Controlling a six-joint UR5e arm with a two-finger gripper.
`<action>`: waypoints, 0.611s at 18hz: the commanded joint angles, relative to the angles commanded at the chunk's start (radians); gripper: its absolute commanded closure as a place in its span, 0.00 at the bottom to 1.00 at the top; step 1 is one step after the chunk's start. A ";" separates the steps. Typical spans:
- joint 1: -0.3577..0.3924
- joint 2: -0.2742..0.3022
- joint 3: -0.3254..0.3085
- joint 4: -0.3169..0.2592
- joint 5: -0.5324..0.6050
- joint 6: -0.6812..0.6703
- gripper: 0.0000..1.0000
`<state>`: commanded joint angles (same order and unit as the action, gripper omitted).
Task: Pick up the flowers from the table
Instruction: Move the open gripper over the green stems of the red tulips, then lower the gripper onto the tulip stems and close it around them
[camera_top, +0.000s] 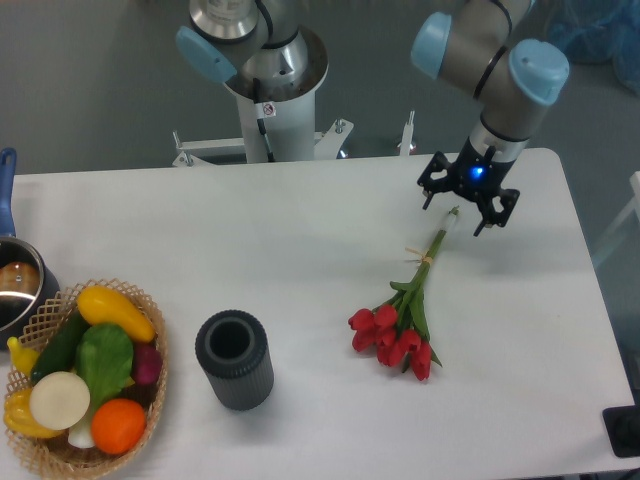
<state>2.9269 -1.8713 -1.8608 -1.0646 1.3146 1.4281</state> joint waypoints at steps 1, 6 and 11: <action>-0.005 -0.012 0.009 0.000 -0.002 -0.002 0.00; -0.012 -0.038 0.026 0.002 -0.029 -0.029 0.00; -0.049 -0.086 0.029 0.093 -0.029 -0.090 0.00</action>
<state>2.8778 -1.9573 -1.8316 -0.9712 1.2855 1.3378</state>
